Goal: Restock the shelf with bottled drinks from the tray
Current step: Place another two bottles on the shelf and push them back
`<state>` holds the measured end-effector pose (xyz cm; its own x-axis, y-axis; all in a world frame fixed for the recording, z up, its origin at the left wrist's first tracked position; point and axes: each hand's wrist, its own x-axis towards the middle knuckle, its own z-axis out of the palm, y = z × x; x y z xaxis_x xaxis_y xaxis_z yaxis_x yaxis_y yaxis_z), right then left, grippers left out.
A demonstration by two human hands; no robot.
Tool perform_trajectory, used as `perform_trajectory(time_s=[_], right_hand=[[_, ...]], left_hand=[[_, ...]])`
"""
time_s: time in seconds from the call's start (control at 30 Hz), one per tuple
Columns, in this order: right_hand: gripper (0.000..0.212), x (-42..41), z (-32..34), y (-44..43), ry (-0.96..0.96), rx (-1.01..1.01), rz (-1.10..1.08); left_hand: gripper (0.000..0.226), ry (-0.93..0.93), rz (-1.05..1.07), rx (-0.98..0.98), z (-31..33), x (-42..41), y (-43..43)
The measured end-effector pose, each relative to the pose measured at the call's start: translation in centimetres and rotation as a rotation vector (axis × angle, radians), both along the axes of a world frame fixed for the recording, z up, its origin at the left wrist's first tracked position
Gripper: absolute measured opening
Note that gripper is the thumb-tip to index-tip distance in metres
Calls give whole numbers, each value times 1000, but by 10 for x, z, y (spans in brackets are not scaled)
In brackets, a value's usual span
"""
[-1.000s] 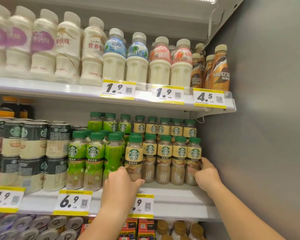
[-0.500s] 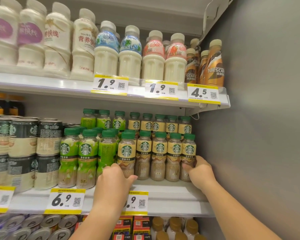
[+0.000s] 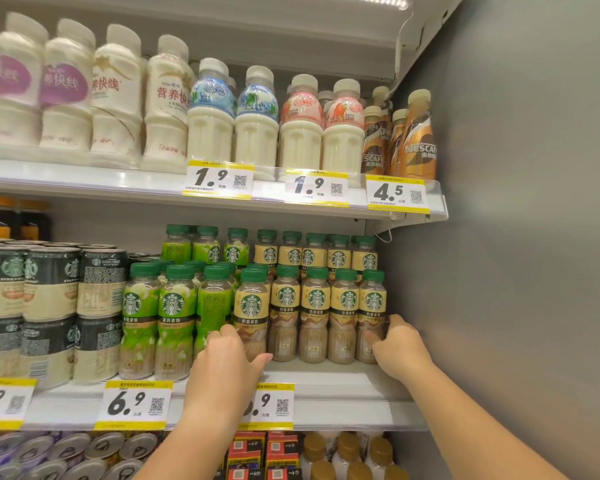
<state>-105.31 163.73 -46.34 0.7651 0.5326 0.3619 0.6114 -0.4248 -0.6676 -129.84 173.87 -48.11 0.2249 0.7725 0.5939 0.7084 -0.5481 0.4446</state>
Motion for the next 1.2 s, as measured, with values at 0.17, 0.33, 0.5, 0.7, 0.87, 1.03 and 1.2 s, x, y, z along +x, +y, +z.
perform_trajectory(time_s=[0.17,0.33,0.5,0.7,0.87,1.03,1.2], right_hand=[[63,-9,-4,-9,-92,-94,-53],[76,-35,-22,-26,-344,-211,-37],[75,-80,-37,-45,-510,-254,-5],[74,-146,-65,-75,-579,-304,-15],[73,-208,-119,-100,-582,-318,-66],[73,-260,-220,-117,-521,-399,-68],[70,-295,-318,-140,-407,-495,4]], left_hand=[[55,114,0,81,-1,-18,0],[76,373,-23,340,-11,-47,-4],[102,495,-86,305,-24,-77,-7],[100,533,-252,345,-59,-112,-16],[95,477,-451,404,-114,-135,-27],[94,468,-611,331,-209,-159,-42],[93,605,-645,170,-304,-204,-58]])
